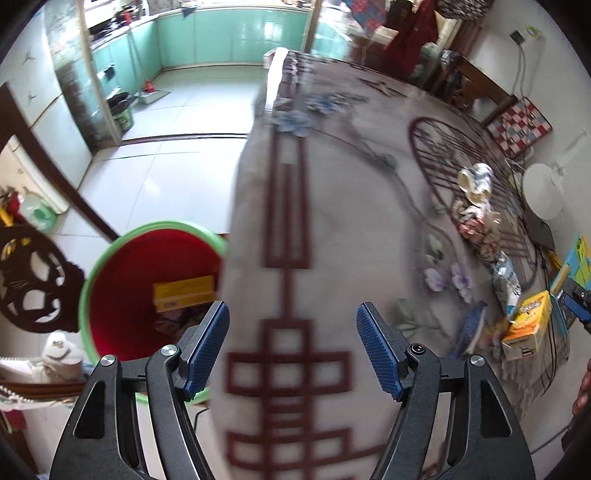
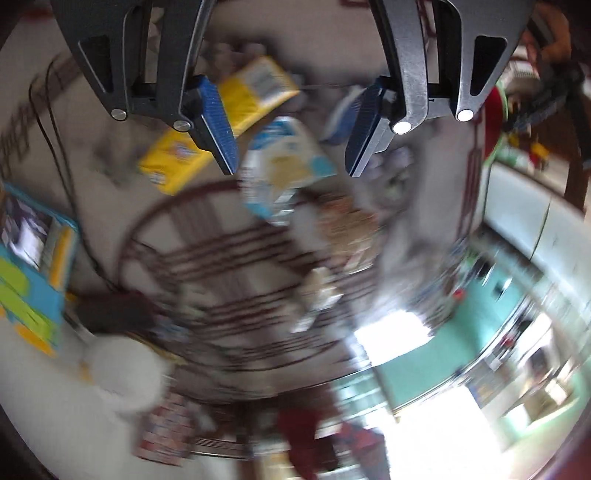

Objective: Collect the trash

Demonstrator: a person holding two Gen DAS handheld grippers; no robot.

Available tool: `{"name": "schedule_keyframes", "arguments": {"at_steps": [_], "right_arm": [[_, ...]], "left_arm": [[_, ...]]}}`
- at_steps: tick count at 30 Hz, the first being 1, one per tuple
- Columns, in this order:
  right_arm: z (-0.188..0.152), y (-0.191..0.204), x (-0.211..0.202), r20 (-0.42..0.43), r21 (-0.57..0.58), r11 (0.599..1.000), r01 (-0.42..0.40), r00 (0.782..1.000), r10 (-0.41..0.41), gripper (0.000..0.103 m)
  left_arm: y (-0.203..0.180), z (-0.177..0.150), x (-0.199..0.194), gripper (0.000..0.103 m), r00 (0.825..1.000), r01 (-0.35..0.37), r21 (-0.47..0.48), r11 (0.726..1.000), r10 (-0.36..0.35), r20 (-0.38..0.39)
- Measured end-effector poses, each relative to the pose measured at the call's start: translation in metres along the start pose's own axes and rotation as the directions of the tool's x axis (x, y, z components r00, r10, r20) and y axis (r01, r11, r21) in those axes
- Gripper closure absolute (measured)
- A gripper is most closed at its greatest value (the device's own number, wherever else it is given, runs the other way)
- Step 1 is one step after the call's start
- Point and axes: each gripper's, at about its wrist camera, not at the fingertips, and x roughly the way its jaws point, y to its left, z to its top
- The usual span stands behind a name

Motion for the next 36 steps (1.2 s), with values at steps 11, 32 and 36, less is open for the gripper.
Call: {"name": "schedule_keyframes", "arguments": {"at_steps": [11,32,36], "right_arm": [[-0.001,-0.059,0.038,-0.158,0.193,0.981,0.005,0.987,0.026,0.042],[0.028,-0.069,0.059,-0.159,-0.144,0.983,-0.116,0.983,0.092,0.07],[0.042,-0.073,0.055,-0.142,-0.139,0.981,-0.133,0.983,0.114,0.07]], "left_arm": [[-0.132,0.017,0.023,0.031,0.987,0.163,0.214,0.963,-0.156,-0.05],[-0.23,0.006,0.076,0.031,0.954,0.262,0.192,0.946,-0.224,-0.202],[-0.242,0.004,0.083,0.031,0.948,0.269,0.184,0.945,-0.226,-0.226]]}}
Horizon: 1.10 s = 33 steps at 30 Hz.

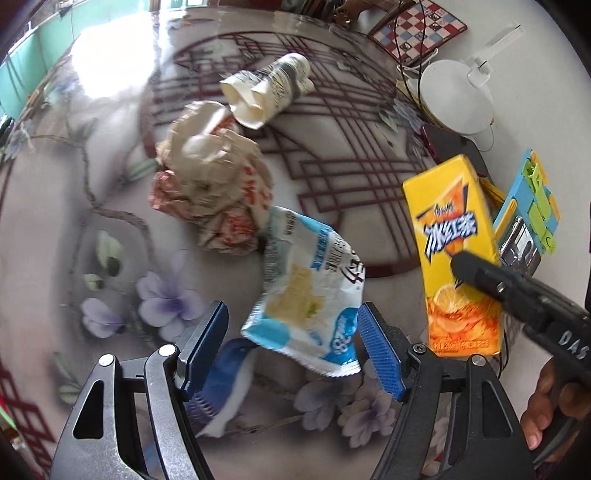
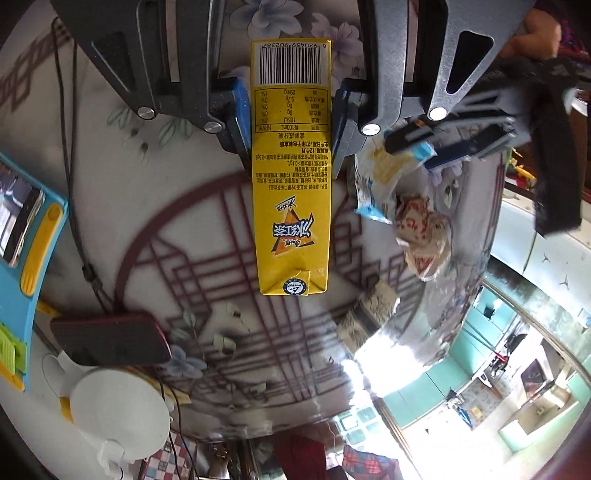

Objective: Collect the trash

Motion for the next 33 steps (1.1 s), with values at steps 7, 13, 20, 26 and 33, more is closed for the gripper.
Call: {"name": "schedule_keyframes", "arguments": {"at_steps": [7,13,20,26,33], "right_arm": [[0.005,-0.002,-0.002,0.005,-0.009,1.0,-0.018,1.0,0.018,0.07],[0.006,-0.002,-0.002,0.004,-0.02,0.999,-0.038,0.999,0.038,0.07],[0.008,0.001,-0.003,0.016,-0.033,0.999,-0.038,0.999,0.039,0.07],[0.008,0.003,-0.006,0.026,-0.042,0.998,-0.044,0.999,0.045,0.07],[0.005,-0.008,-0.012,0.039,-0.024,0.999,-0.023,0.999,0.023,0.07]], "left_arm": [[-0.007,0.001,0.009,0.081,1.0,-0.002,0.008,1.0,0.002,-0.008],[-0.015,-0.004,-0.006,0.094,1.0,-0.022,0.05,0.999,0.021,0.02],[-0.016,-0.015,-0.031,0.095,0.996,-0.055,0.064,0.996,0.05,0.076],[-0.011,-0.017,-0.035,0.094,0.995,-0.067,0.055,0.996,0.063,0.079],[-0.007,-0.013,-0.014,0.042,0.999,-0.017,-0.032,0.999,0.018,0.046]]}}
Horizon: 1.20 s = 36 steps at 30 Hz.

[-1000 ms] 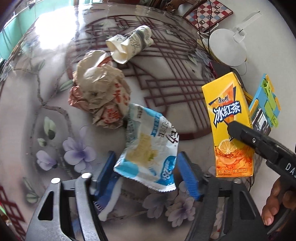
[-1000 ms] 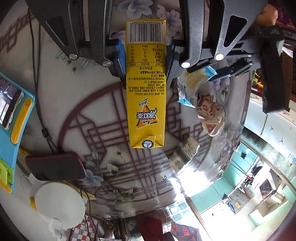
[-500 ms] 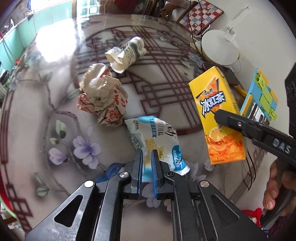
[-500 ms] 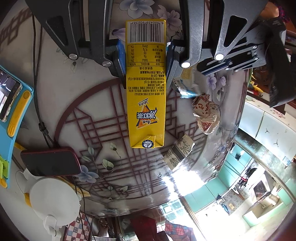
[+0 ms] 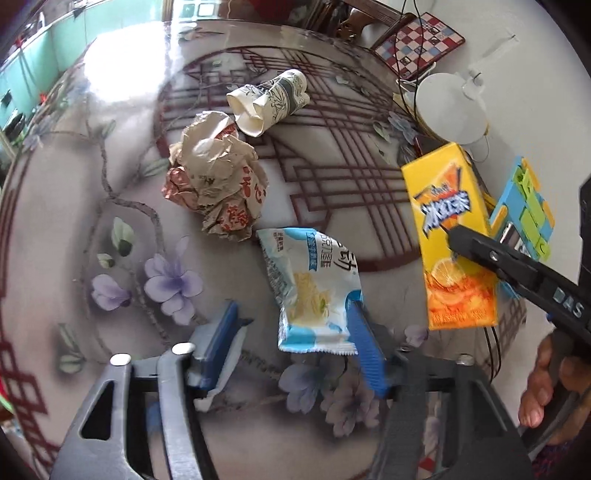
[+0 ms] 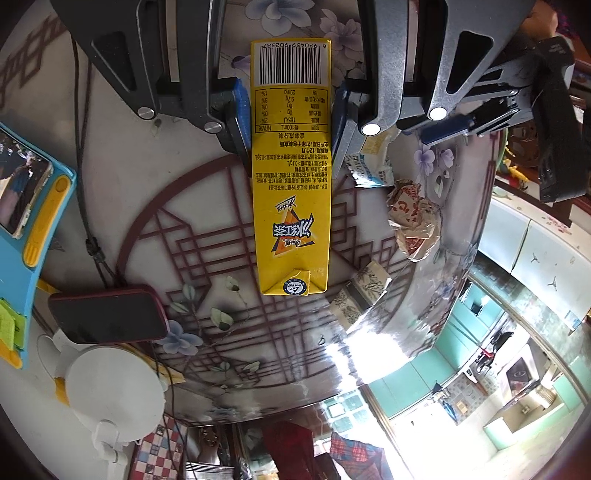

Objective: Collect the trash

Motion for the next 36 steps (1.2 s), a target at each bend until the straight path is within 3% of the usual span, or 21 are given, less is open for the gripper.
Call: {"name": "schedule_keyframes", "arguments": {"at_steps": [4,6,7,8,16,25,36], "right_arm": [[-0.002,-0.007,-0.003,-0.001,0.008,1.0,0.009,1.0,-0.009,0.07],[-0.003,-0.008,-0.005,0.001,0.007,1.0,0.012,1.0,-0.012,0.07],[-0.003,-0.008,-0.005,0.002,0.006,1.0,0.014,1.0,-0.014,0.07],[-0.004,-0.009,-0.006,0.002,0.006,1.0,0.015,1.0,-0.015,0.07],[-0.004,-0.001,-0.009,0.01,-0.011,1.0,0.001,1.0,0.0,0.07],[-0.003,0.034,-0.008,0.005,-0.099,0.995,-0.023,1.0,0.023,0.07],[-0.007,0.086,-0.007,0.011,-0.198,0.98,-0.026,1.0,0.029,0.07]], "left_arm": [[-0.005,0.002,0.021,0.043,0.997,0.019,-0.008,1.0,-0.019,-0.072],[-0.009,0.001,0.024,0.064,0.998,0.026,-0.002,1.0,-0.026,-0.06],[-0.011,0.001,0.026,0.092,0.997,0.028,0.009,1.0,-0.027,-0.073],[-0.011,0.0,0.028,0.095,0.995,0.038,0.011,0.999,-0.037,-0.089],[-0.007,-0.005,-0.004,0.096,1.0,-0.005,0.051,0.999,0.005,0.0],[0.008,-0.009,-0.041,0.095,0.996,-0.057,0.012,0.998,0.056,0.072],[0.043,-0.02,-0.071,0.095,0.99,-0.067,-0.051,0.997,0.072,0.118]]}}
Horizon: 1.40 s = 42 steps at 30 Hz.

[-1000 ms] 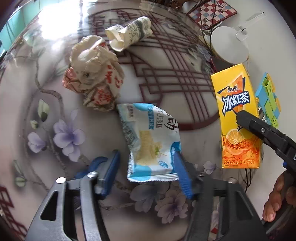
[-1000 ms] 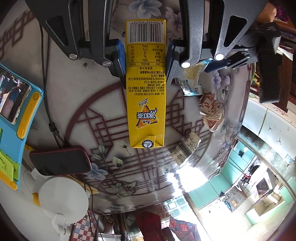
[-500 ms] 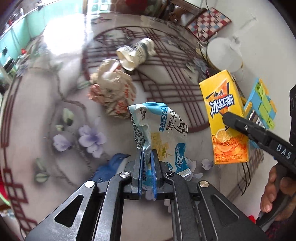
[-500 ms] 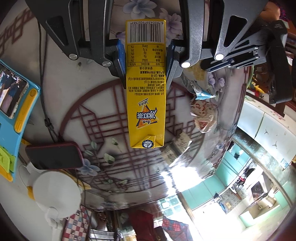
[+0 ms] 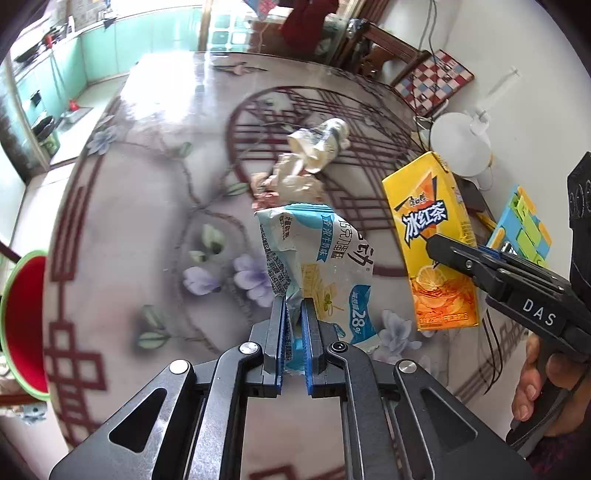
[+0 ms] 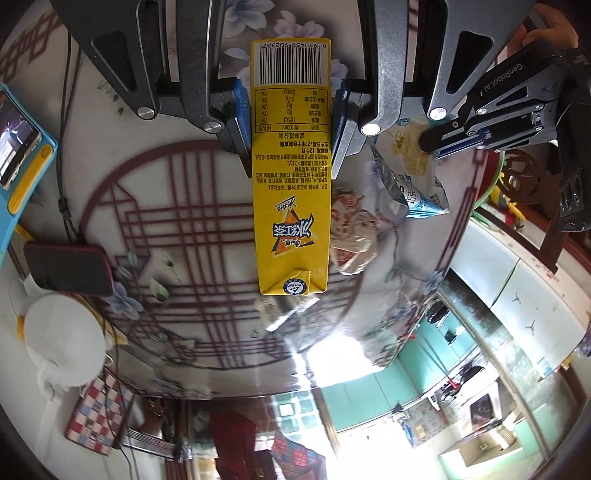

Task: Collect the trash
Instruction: 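Carry the wrapper and the iced-tea carton over the red bucket with both grippers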

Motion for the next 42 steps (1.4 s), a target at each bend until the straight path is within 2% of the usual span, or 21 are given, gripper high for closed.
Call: {"name": "schedule_keyframes", "arguments": {"at_steps": [17,26,32,39,42], "right_arm": [[-0.006,0.083,0.01,-0.011,-0.052,0.999,0.006,1.0,-0.007,0.07],[-0.007,0.159,0.022,-0.018,-0.124,0.991,-0.05,0.999,0.048,0.07],[-0.01,0.22,0.04,-0.049,-0.189,0.975,-0.115,0.993,0.108,0.07],[-0.013,0.291,0.066,-0.124,-0.269,0.939,-0.217,0.974,0.189,0.07],[-0.015,0.318,0.082,-0.158,-0.297,0.922,-0.249,0.965,0.21,0.07]], "left_arm": [[0.089,-0.017,-0.03,0.095,1.0,-0.025,-0.062,0.998,0.026,0.011],[0.161,-0.031,-0.054,0.095,0.996,-0.084,-0.144,0.986,0.089,0.029],[0.221,-0.048,-0.072,0.095,0.985,-0.156,-0.225,0.962,0.168,0.035],[0.291,-0.074,-0.076,0.095,0.964,-0.256,-0.329,0.909,0.266,-0.017],[0.314,-0.082,-0.072,0.095,0.96,-0.274,-0.363,0.891,0.277,-0.043]]}}
